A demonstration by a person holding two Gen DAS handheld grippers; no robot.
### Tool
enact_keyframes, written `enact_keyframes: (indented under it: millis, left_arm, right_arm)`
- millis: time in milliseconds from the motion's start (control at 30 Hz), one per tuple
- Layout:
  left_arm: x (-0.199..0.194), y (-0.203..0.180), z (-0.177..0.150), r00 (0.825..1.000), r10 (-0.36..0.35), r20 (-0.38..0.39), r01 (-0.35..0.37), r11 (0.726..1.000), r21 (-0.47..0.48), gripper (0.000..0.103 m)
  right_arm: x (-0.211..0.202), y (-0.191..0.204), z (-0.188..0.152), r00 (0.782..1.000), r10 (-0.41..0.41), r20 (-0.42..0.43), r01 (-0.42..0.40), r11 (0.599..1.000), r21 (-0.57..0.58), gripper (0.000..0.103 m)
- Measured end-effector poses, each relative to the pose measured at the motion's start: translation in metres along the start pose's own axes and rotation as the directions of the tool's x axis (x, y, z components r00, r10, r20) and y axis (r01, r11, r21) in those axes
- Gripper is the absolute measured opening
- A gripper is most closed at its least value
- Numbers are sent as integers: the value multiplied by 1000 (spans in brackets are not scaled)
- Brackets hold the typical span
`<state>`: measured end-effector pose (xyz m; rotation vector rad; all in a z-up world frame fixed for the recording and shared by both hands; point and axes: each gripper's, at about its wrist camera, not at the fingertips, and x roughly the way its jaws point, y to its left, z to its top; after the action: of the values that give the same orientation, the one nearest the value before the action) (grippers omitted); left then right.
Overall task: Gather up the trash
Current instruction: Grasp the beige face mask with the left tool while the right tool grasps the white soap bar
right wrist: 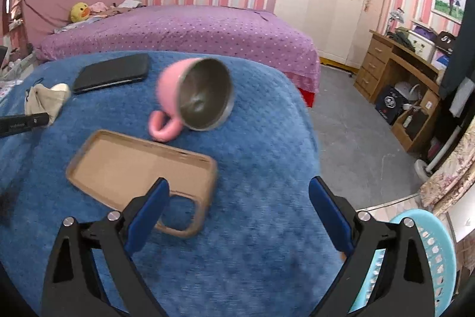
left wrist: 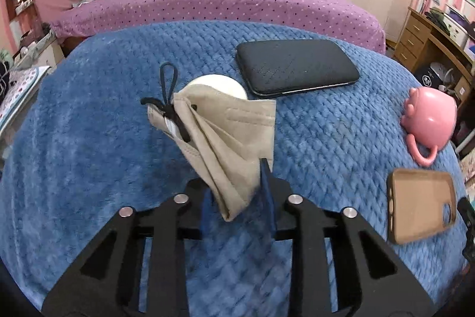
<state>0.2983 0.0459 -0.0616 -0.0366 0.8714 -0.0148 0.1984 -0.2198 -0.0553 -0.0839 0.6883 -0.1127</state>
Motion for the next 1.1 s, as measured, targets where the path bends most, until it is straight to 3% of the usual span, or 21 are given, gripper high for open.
enact_keyframes:
  millis: [100,267,533,667,800,1100]
  left_arm:
    - [-17,18,0,999,34,37,-35,999,9,23]
    - [-41,65,2,996,47,82,-42,997,-60,23]
    - [-47,138,-5,979,183,91,-173,978,-113,23]
    - [-46,173,-9,966,247,74,-231,957,-173,23]
    - [-46,191,-10,961,267,67,-245,941,-233,23]
    - [-40,202,-10,956,289,43,-268,926,-265,23]
  right_arm:
    - [-6,26,11,999,46,8,-46,999,-20,93]
    - [-11,89,36,993,97,63,-92,992,-82,93]
    - [9,205,66,980,183,76,-157,953,-260,97]
    - [30,243,73,973,229,24,-211,929,-305,97]
    - [55,264,84,956,292,-39,-292,919,-265,97]
    - [98,296,92,938,316,-142,-343,904,-255,96]
